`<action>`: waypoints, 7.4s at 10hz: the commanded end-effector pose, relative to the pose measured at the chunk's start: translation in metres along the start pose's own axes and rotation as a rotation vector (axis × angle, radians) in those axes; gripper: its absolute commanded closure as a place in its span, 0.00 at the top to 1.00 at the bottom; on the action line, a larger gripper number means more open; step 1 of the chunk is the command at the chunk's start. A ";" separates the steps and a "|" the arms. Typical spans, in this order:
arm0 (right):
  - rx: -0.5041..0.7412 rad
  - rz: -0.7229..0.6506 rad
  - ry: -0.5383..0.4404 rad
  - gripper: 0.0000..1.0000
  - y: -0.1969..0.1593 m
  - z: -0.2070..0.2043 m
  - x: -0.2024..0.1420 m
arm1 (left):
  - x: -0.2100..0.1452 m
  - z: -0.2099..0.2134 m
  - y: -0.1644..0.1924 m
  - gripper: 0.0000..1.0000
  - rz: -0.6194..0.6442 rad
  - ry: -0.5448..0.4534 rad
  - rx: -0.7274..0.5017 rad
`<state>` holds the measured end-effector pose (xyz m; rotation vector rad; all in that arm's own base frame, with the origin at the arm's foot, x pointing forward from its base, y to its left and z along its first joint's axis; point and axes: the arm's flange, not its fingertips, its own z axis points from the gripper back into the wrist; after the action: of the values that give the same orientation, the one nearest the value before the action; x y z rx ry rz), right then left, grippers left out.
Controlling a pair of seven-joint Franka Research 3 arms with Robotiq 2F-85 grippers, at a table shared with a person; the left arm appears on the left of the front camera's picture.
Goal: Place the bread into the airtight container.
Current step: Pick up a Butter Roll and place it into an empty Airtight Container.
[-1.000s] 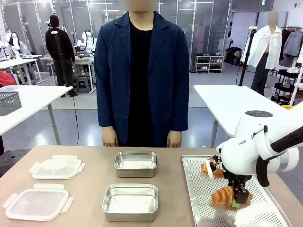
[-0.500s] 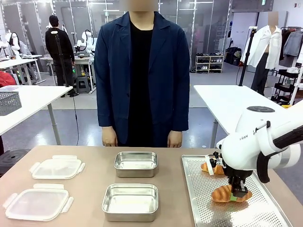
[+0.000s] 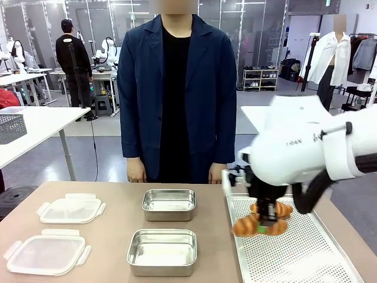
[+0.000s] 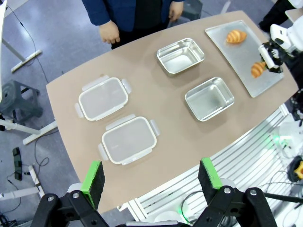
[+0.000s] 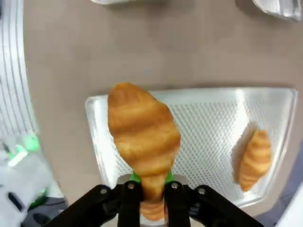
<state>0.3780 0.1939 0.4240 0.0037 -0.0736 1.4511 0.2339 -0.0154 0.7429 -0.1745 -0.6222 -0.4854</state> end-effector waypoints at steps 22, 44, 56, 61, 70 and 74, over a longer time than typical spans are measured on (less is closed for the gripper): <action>0.153 -0.076 0.011 1.00 0.004 -0.076 0.223 | 0.002 0.003 0.001 1.00 -0.002 0.007 0.004; 0.162 -0.280 -0.232 1.00 0.005 0.069 0.056 | 0.002 0.003 0.001 1.00 -0.002 0.007 0.004; 0.000 -0.328 -0.135 1.00 -0.087 0.026 -0.139 | 0.002 0.003 0.001 1.00 -0.002 0.007 0.004; 0.000 -0.336 -0.139 1.00 -0.086 0.014 -0.136 | 0.002 0.003 0.001 1.00 -0.002 0.007 0.004; -0.357 -0.670 -1.051 1.00 0.044 -0.027 -0.465 | 0.002 0.003 0.001 1.00 -0.002 0.007 0.004; -0.353 -0.744 -1.069 1.00 0.065 -0.032 -0.489 | 0.002 0.003 0.001 1.00 -0.002 0.007 0.004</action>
<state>0.2560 -0.2816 0.3517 0.5026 -1.0797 0.5181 0.2340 -0.0153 0.7437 -0.1736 -0.6230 -0.4844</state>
